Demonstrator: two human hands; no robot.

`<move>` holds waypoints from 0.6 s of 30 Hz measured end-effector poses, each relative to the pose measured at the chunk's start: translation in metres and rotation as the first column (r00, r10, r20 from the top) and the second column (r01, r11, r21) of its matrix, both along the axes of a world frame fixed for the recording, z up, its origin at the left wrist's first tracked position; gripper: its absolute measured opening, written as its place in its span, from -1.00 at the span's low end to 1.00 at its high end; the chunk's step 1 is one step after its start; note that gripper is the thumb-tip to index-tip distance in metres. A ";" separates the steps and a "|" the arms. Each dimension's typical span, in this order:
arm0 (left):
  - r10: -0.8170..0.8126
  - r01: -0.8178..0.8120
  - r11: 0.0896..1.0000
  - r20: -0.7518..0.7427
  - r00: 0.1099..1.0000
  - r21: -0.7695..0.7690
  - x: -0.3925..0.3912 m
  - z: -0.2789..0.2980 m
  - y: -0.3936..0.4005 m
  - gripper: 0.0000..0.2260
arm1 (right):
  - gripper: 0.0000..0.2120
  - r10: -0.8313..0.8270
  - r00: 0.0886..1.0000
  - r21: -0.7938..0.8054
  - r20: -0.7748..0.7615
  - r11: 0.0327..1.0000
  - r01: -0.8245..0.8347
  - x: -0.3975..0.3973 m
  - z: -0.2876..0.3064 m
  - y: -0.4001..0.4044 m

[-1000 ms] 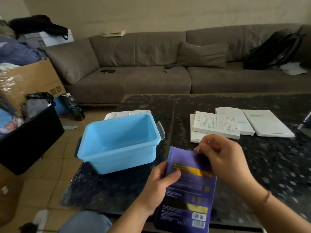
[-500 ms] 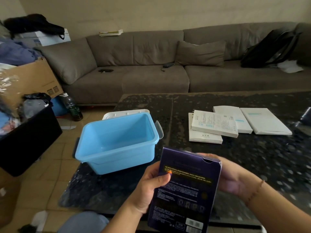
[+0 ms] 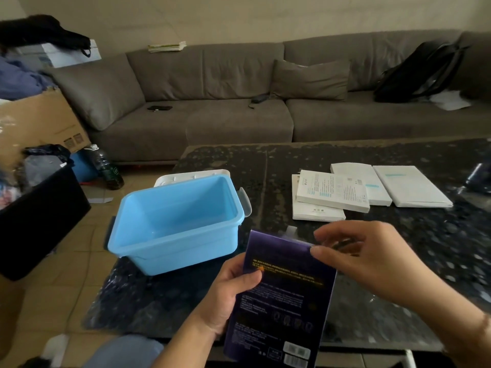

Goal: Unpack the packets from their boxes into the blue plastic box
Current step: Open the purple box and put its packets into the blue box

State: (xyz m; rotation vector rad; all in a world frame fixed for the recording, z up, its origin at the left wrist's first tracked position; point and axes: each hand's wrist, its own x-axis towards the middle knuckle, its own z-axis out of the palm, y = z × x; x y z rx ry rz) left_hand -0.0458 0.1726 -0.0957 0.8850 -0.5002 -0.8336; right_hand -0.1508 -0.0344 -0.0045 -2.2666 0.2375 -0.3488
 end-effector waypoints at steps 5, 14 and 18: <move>-0.008 0.008 1.000 0.012 1.000 0.008 0.001 -0.001 0.001 -0.70 | -0.93 0.046 0.996 0.123 -0.076 0.992 -0.037 0.005 -0.005 0.000; 0.030 -0.031 0.999 0.185 0.982 0.006 0.008 0.006 0.003 -0.74 | -0.77 -0.063 0.998 0.631 0.003 0.775 0.047 0.016 -0.005 0.009; 0.158 -0.152 0.987 0.198 0.967 -0.047 0.017 0.016 -0.008 -0.70 | -0.72 -0.209 0.894 0.512 0.397 0.859 -0.026 0.016 0.007 0.016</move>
